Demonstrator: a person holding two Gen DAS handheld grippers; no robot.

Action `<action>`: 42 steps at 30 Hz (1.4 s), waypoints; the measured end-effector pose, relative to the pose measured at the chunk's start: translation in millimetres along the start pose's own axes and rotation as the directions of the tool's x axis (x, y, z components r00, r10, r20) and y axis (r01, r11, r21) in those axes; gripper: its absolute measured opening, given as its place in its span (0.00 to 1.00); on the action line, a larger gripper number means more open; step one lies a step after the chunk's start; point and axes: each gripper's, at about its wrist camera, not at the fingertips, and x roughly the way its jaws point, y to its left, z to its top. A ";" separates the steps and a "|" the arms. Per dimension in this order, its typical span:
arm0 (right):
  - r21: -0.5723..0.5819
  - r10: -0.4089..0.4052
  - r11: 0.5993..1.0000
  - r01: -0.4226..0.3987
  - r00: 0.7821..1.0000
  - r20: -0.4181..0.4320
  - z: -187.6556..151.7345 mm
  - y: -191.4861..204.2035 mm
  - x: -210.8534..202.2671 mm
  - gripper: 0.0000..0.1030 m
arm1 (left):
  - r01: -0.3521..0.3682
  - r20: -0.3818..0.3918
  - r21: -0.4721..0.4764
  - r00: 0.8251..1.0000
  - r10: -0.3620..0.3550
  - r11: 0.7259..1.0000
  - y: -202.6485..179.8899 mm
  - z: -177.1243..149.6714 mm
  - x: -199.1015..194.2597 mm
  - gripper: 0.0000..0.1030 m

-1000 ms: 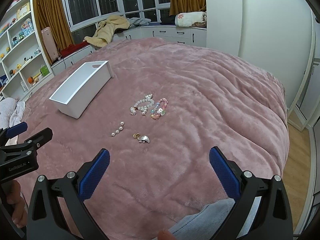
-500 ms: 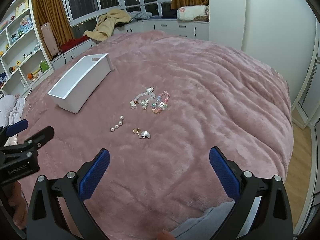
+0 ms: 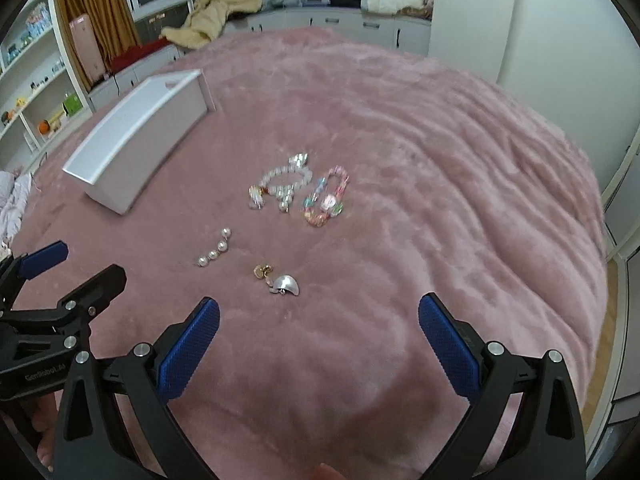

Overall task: Organize jewelry
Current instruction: 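Grasp the three-pearl drop earring with the left tool while the right tool grasps the silver heart earring, then carry both earrings over the white box with both tools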

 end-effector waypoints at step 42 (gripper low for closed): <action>0.050 0.146 0.988 -0.144 0.988 -0.055 16.9 5.1 93.7 0.27 | 0.236 0.004 0.189 0.971 -0.241 0.953 7.2 -8.5 118.6 0.16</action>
